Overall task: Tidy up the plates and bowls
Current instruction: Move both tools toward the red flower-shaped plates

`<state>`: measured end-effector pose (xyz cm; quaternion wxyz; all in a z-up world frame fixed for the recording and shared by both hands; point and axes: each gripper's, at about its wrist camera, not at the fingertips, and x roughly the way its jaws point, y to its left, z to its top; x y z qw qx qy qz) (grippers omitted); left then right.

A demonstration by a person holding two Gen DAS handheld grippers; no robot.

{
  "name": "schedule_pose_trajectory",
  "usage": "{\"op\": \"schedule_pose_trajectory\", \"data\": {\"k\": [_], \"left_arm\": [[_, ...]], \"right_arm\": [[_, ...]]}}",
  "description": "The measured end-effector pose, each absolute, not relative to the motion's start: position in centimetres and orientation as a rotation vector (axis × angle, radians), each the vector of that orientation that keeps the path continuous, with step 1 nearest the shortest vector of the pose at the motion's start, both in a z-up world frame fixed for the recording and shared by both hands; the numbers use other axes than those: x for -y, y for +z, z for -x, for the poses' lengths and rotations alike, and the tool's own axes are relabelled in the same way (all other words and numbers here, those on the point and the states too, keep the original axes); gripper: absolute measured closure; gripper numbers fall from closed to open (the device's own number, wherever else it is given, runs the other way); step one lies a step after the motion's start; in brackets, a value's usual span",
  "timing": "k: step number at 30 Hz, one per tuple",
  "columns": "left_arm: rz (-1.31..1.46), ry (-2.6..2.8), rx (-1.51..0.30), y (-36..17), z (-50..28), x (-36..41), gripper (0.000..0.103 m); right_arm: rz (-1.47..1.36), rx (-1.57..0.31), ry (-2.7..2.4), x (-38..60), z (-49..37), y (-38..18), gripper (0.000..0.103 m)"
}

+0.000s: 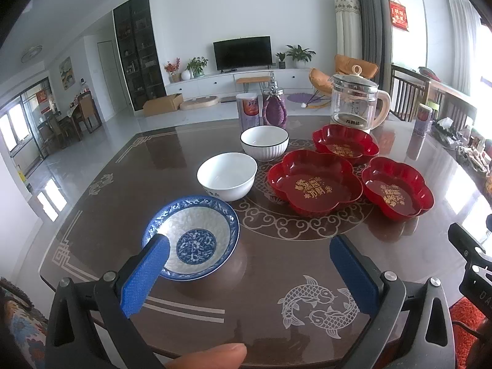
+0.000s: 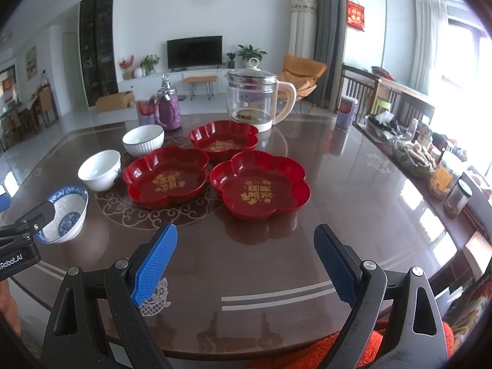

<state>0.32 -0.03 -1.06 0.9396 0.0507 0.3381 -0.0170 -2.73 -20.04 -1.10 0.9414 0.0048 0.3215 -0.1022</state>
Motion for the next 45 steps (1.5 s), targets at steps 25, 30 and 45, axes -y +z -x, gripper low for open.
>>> {"op": "schedule_pose_trajectory", "data": {"k": [25, 30, 45], "left_arm": [[-0.132, -0.084, -0.747, -2.4, -0.5, 0.5, 0.0], [-0.174, -0.088, -0.721, -2.5, -0.4, 1.1, 0.0], [-0.08, -0.222, -0.924, -5.0, -5.0, 4.7, 0.0]], "right_arm": [[-0.129, -0.601, -0.177, 21.9, 3.6, -1.2, 0.01], [-0.186, -0.606, -0.129, 23.4, 3.9, -2.1, 0.01], [-0.23, -0.809, -0.153, 27.6, 2.0, -4.5, 0.01]]}}
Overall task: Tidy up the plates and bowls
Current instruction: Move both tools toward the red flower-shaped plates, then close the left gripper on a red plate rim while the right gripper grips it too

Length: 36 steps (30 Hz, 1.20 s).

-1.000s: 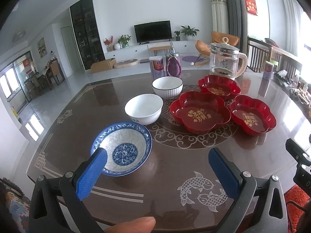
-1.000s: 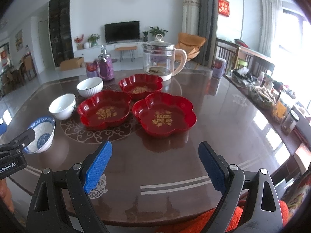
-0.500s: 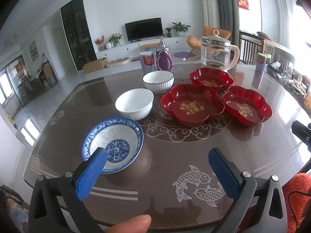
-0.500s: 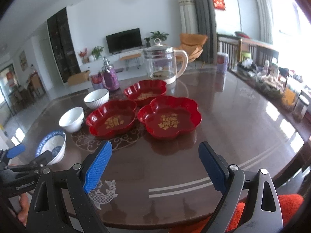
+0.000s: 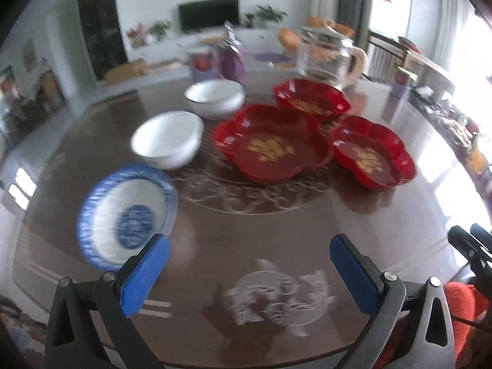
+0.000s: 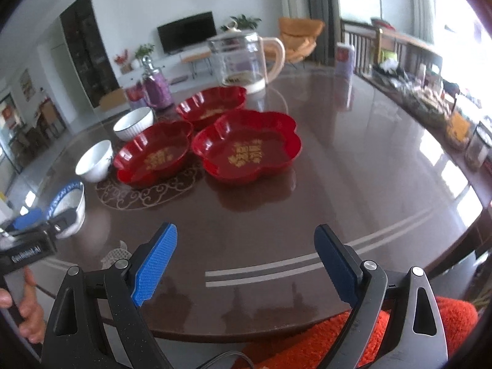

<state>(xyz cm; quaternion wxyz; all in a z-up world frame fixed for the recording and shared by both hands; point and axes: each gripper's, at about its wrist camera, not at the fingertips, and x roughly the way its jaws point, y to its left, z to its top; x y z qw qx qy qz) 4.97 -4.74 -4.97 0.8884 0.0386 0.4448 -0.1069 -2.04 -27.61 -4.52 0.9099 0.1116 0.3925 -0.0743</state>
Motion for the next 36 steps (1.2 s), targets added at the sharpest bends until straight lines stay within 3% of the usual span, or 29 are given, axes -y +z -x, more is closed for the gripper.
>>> {"op": "schedule_pose_trajectory", "data": {"k": [12, 21, 24, 25, 26, 27, 29, 31, 32, 36], "left_arm": [[0.111, -0.272, -1.14, -8.3, -15.2, 15.8, 0.002], [0.208, -0.179, -1.247, -12.5, -17.4, 18.7, 0.027], [0.206, -0.172, -1.259, -13.2, -17.6, 19.3, 0.043], [0.199, -0.166, -1.251, -13.1, -17.7, 19.5, 0.047], [0.198, -0.169, -1.239, -13.0, -17.7, 19.7, 0.052], [0.2, -0.175, -1.243, -13.1, -17.8, 19.9, 0.055], [0.198, -0.178, -1.238, -13.1, -17.9, 20.1, 0.063], [0.193, -0.188, -1.237, -13.1, -18.2, 20.4, 0.075], [0.19, -0.201, -1.243, -13.2, -18.3, 20.6, 0.083], [0.139, -0.235, -1.219, -12.8, -18.1, 21.3, 0.084]], "right_arm": [[-0.342, -0.997, -0.117, 38.8, -10.3, -5.2, 0.011], [-0.333, -1.054, -0.054, 40.2, -16.8, -7.9, 0.013], [-0.336, -1.084, -0.056, 40.6, -18.5, -9.1, 0.015], [-0.331, -1.095, -0.06, 40.6, -19.0, -9.5, 0.017], [-0.334, -1.104, -0.058, 40.6, -19.3, -9.8, 0.031], [-0.351, -1.122, -0.045, 40.5, -19.6, -10.3, 0.053], [-0.36, -1.138, -0.046, 40.3, -19.9, -10.9, 0.076], [-0.343, -1.141, -0.062, 40.1, -19.8, -11.2, 0.081], [-0.337, -1.14, -0.071, 40.0, -19.7, -11.2, 0.094], [-0.343, -1.093, -0.087, 40.0, -18.1, -10.3, 0.093]]}}
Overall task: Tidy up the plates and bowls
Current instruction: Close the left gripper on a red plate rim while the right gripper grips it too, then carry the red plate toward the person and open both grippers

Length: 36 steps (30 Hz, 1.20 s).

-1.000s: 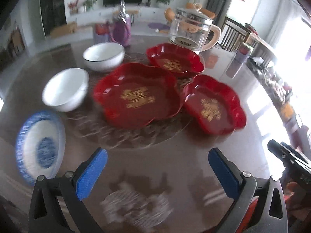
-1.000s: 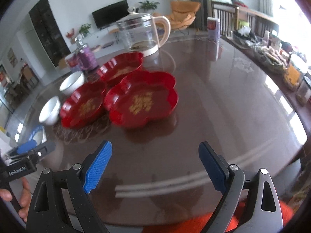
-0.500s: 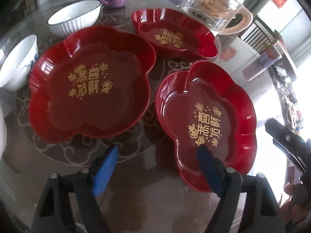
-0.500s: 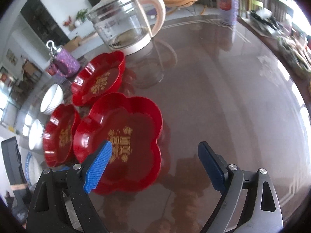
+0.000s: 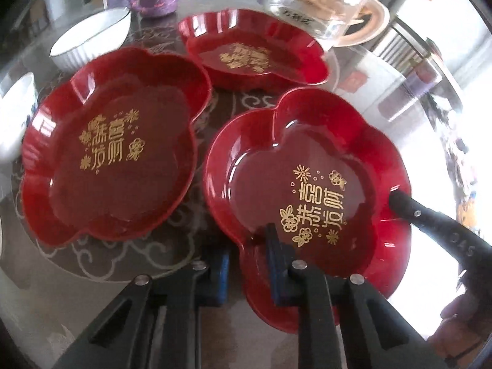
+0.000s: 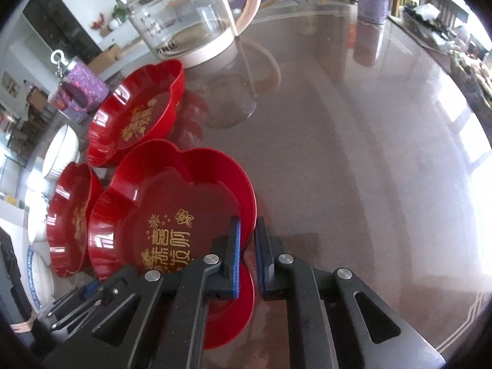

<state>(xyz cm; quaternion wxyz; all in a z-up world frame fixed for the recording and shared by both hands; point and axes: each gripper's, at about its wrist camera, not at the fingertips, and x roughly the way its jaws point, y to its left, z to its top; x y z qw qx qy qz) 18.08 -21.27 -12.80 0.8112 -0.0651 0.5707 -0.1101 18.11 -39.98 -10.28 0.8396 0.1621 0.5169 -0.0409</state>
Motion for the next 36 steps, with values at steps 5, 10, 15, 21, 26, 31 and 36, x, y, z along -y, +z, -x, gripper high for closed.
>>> {"op": "schedule_pose_trajectory", "data": {"k": [5, 10, 15, 21, 26, 31, 36], "left_arm": [[0.075, -0.313, -1.147, -10.5, -15.2, 20.7, 0.084], [0.016, -0.393, -1.16, -9.7, -11.9, 19.0, 0.084], [-0.056, -0.432, -1.185, -10.5, -9.7, 17.7, 0.084], [-0.108, -0.43, -1.184, -12.6, -8.9, 18.5, 0.084], [-0.097, -0.402, -1.086, -11.5, -7.9, 17.1, 0.046], [0.037, -0.358, -0.922, -8.1, -6.0, 12.2, 0.02], [0.069, -0.335, -0.848, -5.8, -4.8, 9.0, 0.019]], "right_arm": [[-0.322, -1.029, -0.068, 39.1, -14.1, -7.2, 0.092], [-0.354, -1.013, -0.068, 37.3, -8.9, -5.6, 0.091], [-0.46, -1.055, -0.078, 36.5, -5.0, -7.7, 0.09], [-0.484, -1.067, -0.139, 36.4, -5.0, -10.1, 0.086], [-0.476, -0.96, -0.21, 36.2, -3.7, -9.2, 0.046], [-0.367, -0.731, -0.362, 34.5, -0.3, -4.6, 0.033], [-0.275, -0.643, -0.442, 30.4, 1.7, -1.9, 0.031]]}}
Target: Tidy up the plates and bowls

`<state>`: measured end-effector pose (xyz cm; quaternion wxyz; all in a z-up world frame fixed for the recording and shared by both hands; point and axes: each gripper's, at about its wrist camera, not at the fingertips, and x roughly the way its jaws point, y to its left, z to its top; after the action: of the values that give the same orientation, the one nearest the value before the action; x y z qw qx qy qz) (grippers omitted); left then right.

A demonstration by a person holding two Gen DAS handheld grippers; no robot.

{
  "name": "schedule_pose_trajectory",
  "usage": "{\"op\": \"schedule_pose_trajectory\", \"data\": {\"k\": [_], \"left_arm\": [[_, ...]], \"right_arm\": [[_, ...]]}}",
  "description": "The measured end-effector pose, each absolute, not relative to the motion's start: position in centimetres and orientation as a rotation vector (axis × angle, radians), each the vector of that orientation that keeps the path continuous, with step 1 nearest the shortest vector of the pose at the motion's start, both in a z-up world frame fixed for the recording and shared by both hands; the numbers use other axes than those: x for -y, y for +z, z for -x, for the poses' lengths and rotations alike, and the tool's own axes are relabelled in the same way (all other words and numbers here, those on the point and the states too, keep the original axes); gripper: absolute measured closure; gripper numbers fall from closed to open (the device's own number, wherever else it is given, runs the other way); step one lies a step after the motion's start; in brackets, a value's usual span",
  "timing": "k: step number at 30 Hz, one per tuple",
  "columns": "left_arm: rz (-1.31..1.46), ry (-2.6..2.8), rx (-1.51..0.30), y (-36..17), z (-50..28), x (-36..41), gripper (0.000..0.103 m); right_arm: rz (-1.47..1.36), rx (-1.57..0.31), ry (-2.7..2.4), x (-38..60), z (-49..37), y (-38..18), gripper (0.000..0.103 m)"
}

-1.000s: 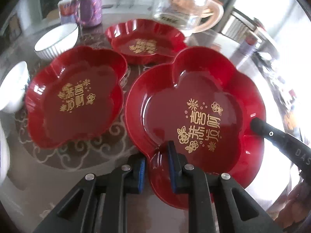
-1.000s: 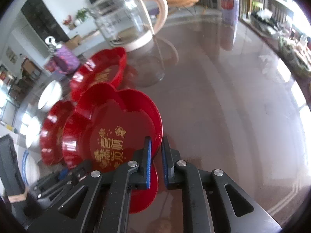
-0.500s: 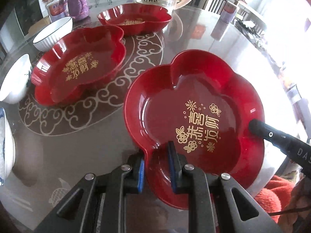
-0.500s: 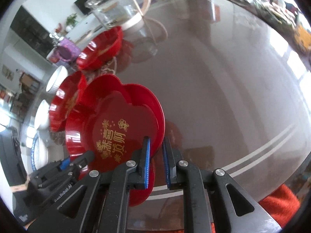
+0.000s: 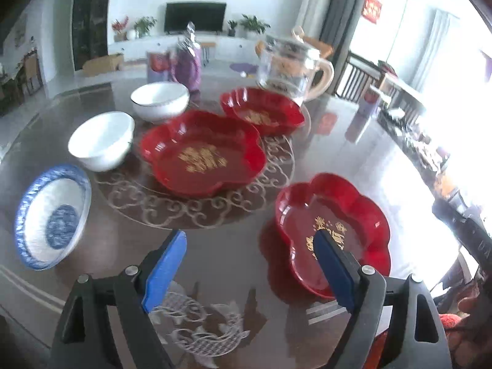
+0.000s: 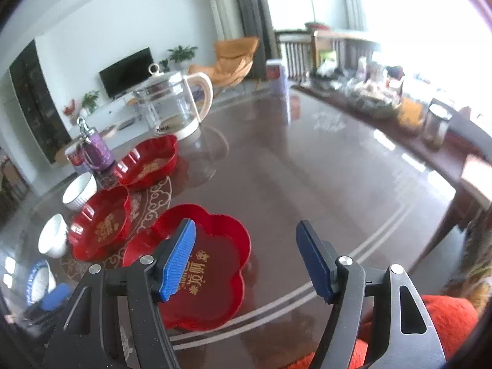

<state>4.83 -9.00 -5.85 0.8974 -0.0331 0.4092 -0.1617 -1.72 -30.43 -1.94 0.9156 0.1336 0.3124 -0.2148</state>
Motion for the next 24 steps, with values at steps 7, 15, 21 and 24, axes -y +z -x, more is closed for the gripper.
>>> {"op": "schedule_pose_trajectory", "data": {"k": [7, 15, 21, 24], "left_arm": [[-0.104, -0.267, -0.809, -5.2, -2.8, 8.3, 0.014], [-0.139, -0.243, -0.771, -4.3, -1.3, 7.4, 0.012], [-0.039, -0.305, -0.722, -2.4, -1.0, 6.3, 0.012], [-0.052, -0.305, -0.708, -2.2, -0.8, 6.5, 0.012]], "right_arm": [[-0.109, -0.595, -0.4, 24.5, 1.9, 0.1, 0.027], [-0.187, -0.331, -0.269, 24.3, 5.0, 2.2, 0.027], [-0.143, -0.243, -0.258, 23.9, 6.0, 2.8, 0.027], [-0.143, -0.277, -0.224, 23.4, 5.5, 2.5, 0.027]]}}
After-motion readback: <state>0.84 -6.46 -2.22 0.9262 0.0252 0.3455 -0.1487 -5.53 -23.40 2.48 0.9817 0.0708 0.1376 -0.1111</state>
